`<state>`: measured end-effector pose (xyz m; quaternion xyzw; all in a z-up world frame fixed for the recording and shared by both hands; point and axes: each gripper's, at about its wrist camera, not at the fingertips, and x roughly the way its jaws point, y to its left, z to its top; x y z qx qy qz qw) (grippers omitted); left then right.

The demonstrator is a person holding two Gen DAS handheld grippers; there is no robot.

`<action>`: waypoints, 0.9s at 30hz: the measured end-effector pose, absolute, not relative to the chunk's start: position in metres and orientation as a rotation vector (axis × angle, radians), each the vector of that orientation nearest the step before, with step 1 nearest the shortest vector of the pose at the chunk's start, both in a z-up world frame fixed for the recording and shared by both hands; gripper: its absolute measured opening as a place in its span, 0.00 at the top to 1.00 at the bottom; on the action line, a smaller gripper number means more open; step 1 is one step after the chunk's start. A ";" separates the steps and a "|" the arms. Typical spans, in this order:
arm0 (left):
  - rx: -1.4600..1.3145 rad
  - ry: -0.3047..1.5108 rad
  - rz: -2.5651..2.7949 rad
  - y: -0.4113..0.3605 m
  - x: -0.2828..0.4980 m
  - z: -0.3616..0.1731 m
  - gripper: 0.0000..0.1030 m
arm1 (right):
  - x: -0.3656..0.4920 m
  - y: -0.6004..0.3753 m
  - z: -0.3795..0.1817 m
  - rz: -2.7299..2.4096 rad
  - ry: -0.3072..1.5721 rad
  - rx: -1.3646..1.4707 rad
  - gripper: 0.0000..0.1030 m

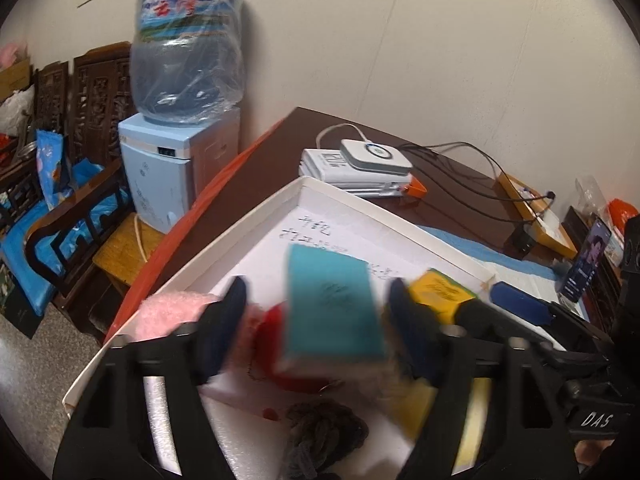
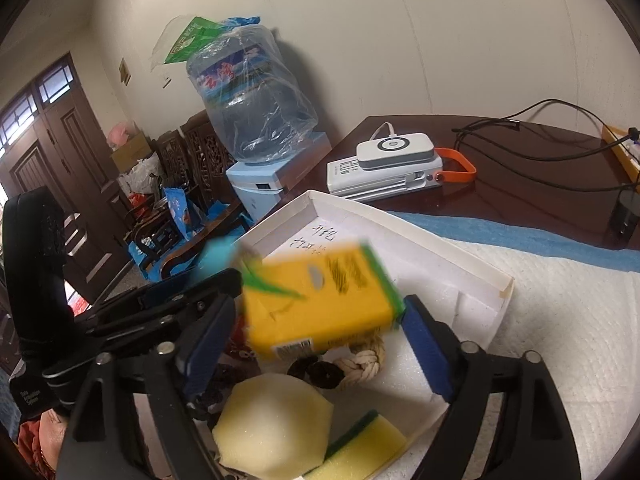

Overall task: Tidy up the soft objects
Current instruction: 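Open both grippers to release the tissue packs into the tray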

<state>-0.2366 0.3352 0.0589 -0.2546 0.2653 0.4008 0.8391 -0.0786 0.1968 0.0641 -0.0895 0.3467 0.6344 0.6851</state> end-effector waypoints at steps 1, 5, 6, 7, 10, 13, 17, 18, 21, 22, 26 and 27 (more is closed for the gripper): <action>-0.546 0.549 0.867 0.336 -0.241 0.059 0.04 | -0.077 0.195 0.064 1.417 0.778 -0.190 0.11; -0.590 0.497 0.904 0.334 -0.260 0.063 0.00 | -0.074 0.184 0.070 1.410 0.754 -0.151 0.00; -0.594 0.482 0.910 0.331 -0.264 0.065 0.00 | -0.077 0.180 0.072 1.412 0.737 -0.147 0.00; -0.594 0.469 0.918 0.328 -0.268 0.068 0.00 | -0.080 0.176 0.075 1.416 0.721 -0.143 0.00; -0.572 0.440 0.930 0.314 -0.275 0.075 0.00 | -0.091 0.164 0.086 1.433 0.657 -0.133 0.00; -0.558 0.396 0.940 0.293 -0.284 0.081 0.00 | -0.103 0.149 0.097 1.440 0.583 -0.123 0.00; -0.498 0.364 0.928 0.260 -0.290 0.091 0.00 | -0.118 0.130 0.110 1.443 0.469 -0.117 0.00; -0.469 0.361 0.941 0.253 -0.292 0.095 0.00 | -0.121 0.124 0.112 1.434 0.445 -0.127 0.00; -0.387 0.371 0.993 0.236 -0.293 0.104 0.00 | -0.126 0.110 0.113 1.366 0.404 -0.140 0.00; -0.360 0.379 1.018 0.230 -0.293 0.107 0.00 | -0.125 0.105 0.113 1.337 0.396 -0.129 0.00; -0.317 0.377 1.076 0.210 -0.298 0.113 0.00 | -0.120 0.093 0.114 1.307 0.399 -0.117 0.00; -0.329 0.377 1.078 0.205 -0.299 0.114 0.00 | -0.120 0.089 0.114 1.306 0.400 -0.108 0.00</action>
